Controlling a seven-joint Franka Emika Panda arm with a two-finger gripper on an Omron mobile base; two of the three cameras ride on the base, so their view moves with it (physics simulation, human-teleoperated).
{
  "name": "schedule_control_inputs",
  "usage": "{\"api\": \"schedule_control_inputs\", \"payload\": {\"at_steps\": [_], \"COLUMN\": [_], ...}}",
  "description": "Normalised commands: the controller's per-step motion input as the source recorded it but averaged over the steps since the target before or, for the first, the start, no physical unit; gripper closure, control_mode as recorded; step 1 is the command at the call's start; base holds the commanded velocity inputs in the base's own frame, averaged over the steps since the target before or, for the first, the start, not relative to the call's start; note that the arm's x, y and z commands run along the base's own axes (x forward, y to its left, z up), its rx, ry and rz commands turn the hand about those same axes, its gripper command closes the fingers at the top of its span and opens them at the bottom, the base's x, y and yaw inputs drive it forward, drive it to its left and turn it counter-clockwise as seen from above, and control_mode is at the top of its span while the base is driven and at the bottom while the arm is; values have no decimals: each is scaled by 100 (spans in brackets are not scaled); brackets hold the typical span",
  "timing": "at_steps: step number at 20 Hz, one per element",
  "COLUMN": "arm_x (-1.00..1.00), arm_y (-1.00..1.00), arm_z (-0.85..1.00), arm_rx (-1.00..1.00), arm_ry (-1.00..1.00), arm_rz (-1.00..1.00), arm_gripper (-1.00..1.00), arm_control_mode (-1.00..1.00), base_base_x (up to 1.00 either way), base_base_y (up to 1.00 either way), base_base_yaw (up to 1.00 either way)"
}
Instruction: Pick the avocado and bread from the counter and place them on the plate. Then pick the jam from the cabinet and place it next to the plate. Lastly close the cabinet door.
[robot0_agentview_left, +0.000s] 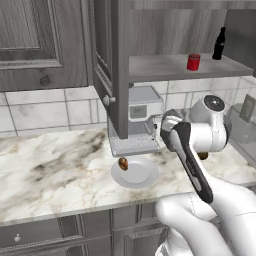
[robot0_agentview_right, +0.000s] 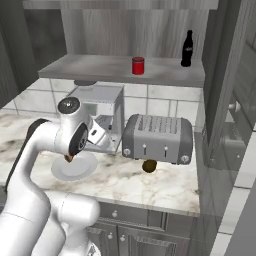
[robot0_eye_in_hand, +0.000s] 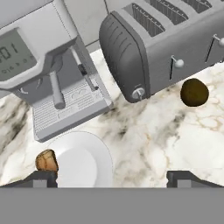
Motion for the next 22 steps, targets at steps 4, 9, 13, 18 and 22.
{"api": "schedule_control_inputs", "payload": {"at_steps": [4, 9, 13, 18, 22], "arm_x": [-52, -46, -6, 0, 0], "arm_y": [-94, -86, -13, 13, 12], "arm_z": [31, 5, 0, -1, -16], "arm_rx": [0, 0, -8, -13, -20], "arm_ry": [0, 0, 1, 1, 4], "arm_rz": [-1, 0, 0, 0, 0], "arm_gripper": [-100, -100, -100, -100, -100], "arm_control_mode": [-100, -100, -100, -100, -100], "base_base_x": [0, 0, 0, 0, 0], "base_base_y": [0, 0, 0, 0, 0], "base_base_yaw": [0, 0, 0, 0, 0]}}
